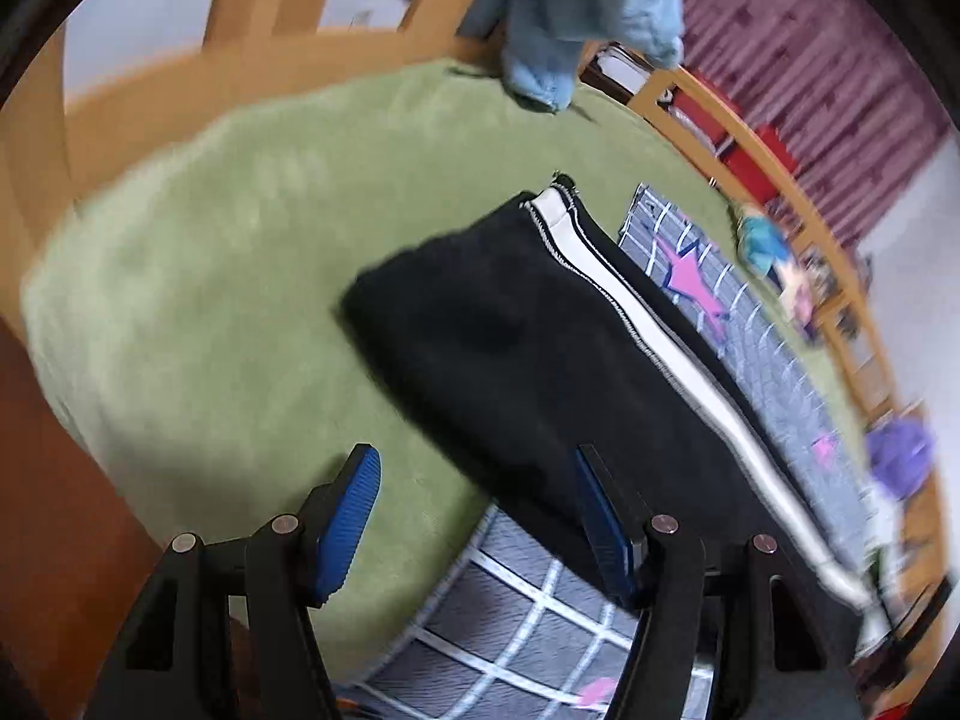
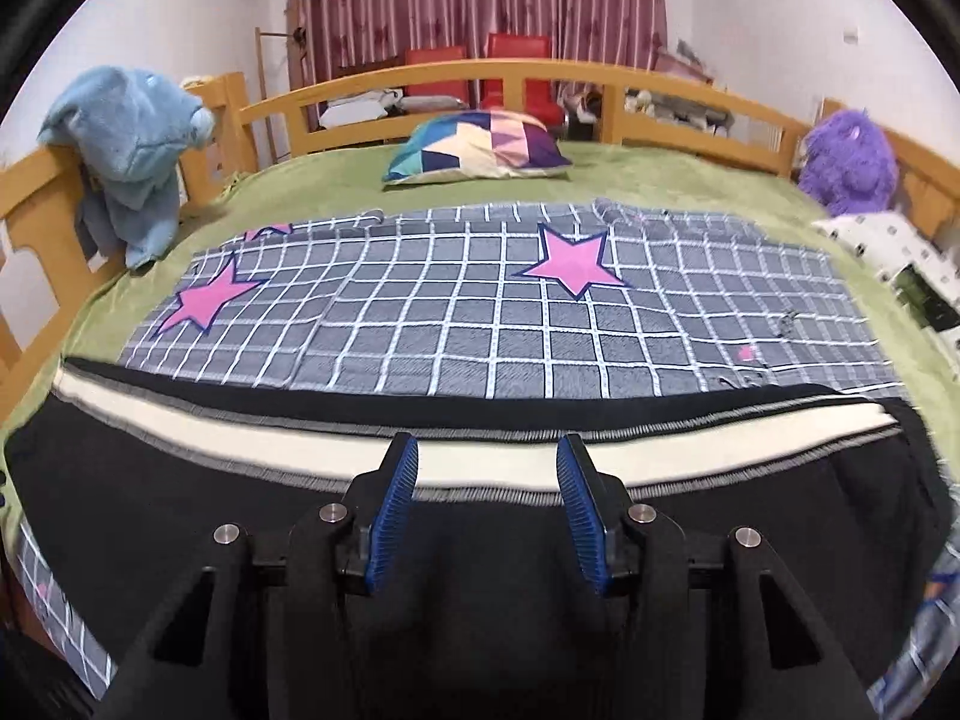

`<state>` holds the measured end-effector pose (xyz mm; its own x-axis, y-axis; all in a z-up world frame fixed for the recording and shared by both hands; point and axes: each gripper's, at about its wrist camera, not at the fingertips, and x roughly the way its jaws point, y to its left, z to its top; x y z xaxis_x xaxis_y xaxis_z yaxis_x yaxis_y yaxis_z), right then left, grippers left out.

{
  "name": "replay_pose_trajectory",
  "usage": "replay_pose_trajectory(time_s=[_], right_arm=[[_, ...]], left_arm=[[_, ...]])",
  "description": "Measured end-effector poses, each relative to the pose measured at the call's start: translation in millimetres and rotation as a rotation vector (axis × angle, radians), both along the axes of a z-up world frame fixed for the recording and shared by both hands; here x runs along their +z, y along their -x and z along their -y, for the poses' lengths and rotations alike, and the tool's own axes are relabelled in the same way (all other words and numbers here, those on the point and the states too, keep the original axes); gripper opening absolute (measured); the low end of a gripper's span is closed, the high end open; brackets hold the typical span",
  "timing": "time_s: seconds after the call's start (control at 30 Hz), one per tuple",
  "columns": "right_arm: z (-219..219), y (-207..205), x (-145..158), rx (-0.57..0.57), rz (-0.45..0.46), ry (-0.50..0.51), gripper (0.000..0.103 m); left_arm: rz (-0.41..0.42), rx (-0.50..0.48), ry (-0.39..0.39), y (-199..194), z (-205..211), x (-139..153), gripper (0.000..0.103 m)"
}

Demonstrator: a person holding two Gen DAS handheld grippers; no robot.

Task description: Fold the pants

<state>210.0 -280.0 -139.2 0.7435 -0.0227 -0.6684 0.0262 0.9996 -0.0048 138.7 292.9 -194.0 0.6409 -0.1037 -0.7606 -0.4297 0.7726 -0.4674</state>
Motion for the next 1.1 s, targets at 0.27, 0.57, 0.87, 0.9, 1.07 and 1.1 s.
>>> replay_pose_trajectory(time_s=[0.27, 0.57, 0.87, 0.9, 1.07, 1.1], right_arm=[[-10, 77, -5, 0.004, -0.068, -0.015, 0.048], [16, 123, -23, -0.121, -0.151, -0.116, 0.048], [35, 130, -24, -0.144, -0.144, -0.214, 0.048], [35, 131, -23, -0.14, -0.139, -0.215, 0.048], [39, 140, -14, -0.101, -0.08, -0.221, 0.048], [41, 143, -12, -0.098, -0.069, -0.222, 0.048]], left_arm=[[0.005, 0.104, 0.107, -28, -28, -27, 0.062], [-0.013, 0.175, 0.056, -57, -36, -27, 0.036], [0.096, 0.123, -0.279, -42, 16, 56, 0.012], [0.108, 0.102, -0.34, -42, 28, 67, 0.012], [0.229, -0.092, -0.523, -34, 127, 136, 0.011], [0.261, -0.142, -0.528, -31, 154, 151, 0.011]])
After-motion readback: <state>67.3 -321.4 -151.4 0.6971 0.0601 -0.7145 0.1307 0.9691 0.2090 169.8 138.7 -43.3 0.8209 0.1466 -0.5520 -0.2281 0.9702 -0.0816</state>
